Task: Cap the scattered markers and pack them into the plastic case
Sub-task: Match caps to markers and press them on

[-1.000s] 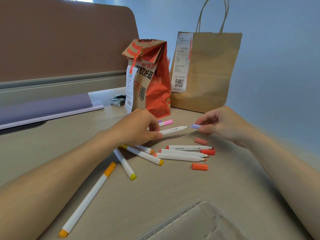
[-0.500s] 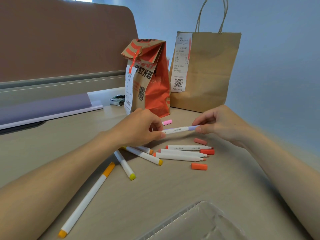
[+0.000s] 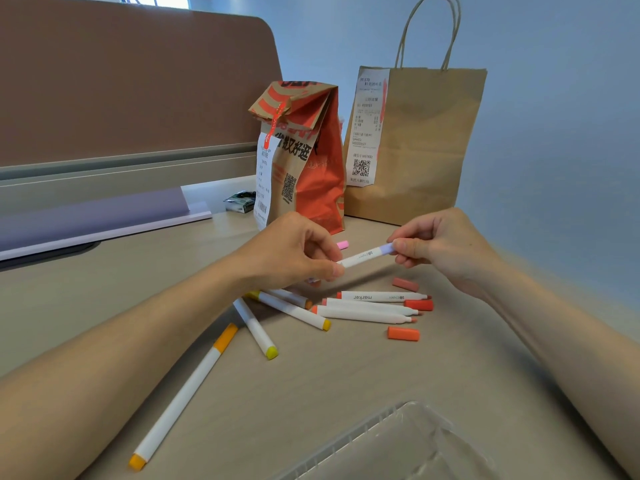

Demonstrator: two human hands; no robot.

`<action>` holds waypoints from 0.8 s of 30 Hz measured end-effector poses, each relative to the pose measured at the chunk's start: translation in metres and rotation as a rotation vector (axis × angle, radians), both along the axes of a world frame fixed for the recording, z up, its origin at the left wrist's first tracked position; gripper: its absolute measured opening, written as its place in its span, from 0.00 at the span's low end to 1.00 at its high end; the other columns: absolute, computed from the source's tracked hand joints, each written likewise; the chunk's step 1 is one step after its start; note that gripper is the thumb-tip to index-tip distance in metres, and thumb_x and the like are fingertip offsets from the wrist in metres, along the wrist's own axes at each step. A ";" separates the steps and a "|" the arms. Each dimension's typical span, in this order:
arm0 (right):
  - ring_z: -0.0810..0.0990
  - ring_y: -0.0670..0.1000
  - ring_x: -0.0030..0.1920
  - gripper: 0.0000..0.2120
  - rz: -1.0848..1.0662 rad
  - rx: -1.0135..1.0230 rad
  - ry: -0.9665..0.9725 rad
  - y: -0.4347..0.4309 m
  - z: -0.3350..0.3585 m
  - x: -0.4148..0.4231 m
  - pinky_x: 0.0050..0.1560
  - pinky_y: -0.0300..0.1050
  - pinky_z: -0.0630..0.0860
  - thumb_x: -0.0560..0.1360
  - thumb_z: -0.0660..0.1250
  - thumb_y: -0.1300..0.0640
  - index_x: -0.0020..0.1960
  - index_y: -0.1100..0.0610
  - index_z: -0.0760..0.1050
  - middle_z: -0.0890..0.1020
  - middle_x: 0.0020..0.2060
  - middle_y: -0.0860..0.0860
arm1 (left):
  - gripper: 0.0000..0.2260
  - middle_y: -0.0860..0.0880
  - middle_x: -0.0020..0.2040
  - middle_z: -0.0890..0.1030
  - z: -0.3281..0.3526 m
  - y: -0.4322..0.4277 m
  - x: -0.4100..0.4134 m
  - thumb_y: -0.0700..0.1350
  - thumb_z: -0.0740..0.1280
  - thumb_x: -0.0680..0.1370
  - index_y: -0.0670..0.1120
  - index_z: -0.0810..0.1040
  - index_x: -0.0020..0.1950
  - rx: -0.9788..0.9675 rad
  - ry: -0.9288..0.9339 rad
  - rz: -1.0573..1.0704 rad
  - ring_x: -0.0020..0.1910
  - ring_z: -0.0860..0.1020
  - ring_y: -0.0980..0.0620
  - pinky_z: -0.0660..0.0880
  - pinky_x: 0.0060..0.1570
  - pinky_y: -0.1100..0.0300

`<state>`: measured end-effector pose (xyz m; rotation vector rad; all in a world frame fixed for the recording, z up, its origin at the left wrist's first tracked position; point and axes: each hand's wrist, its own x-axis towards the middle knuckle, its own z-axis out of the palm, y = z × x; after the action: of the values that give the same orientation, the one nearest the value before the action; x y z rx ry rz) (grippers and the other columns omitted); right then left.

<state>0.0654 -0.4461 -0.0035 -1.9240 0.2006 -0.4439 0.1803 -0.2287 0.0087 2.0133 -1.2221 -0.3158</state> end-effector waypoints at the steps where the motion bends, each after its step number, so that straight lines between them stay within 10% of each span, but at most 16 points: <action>1: 0.81 0.49 0.33 0.06 0.007 0.009 0.011 0.002 -0.001 0.000 0.36 0.38 0.79 0.73 0.70 0.69 0.43 0.61 0.84 0.84 0.32 0.57 | 0.04 0.46 0.38 0.86 0.002 0.001 0.000 0.42 0.72 0.77 0.42 0.84 0.48 0.004 0.086 0.000 0.36 0.83 0.47 0.80 0.40 0.60; 11: 0.80 0.49 0.33 0.05 -0.021 -0.068 0.055 0.004 -0.005 0.001 0.39 0.39 0.81 0.72 0.73 0.67 0.44 0.60 0.85 0.85 0.36 0.59 | 0.12 0.38 0.43 0.85 0.001 0.007 0.014 0.41 0.60 0.83 0.38 0.82 0.53 0.075 0.471 0.050 0.42 0.84 0.42 0.81 0.48 0.51; 16: 0.80 0.47 0.35 0.06 -0.035 -0.141 0.067 0.003 -0.008 0.004 0.38 0.37 0.79 0.72 0.74 0.65 0.42 0.54 0.85 0.86 0.38 0.58 | 0.04 0.48 0.37 0.85 0.002 0.009 0.014 0.40 0.70 0.77 0.43 0.85 0.49 0.122 0.293 0.045 0.36 0.82 0.55 0.76 0.36 0.67; 24: 0.79 0.46 0.35 0.03 -0.101 -0.274 0.117 -0.017 -0.002 -0.002 0.37 0.38 0.77 0.74 0.74 0.60 0.44 0.53 0.84 0.85 0.36 0.50 | 0.04 0.55 0.37 0.85 -0.009 0.003 0.023 0.47 0.78 0.71 0.50 0.86 0.44 0.161 -0.181 0.141 0.38 0.82 0.59 0.80 0.42 0.64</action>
<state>0.0635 -0.4631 -0.0054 -2.2182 0.3283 -0.4446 0.2031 -0.2260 0.0000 2.2954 -1.1864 -0.1702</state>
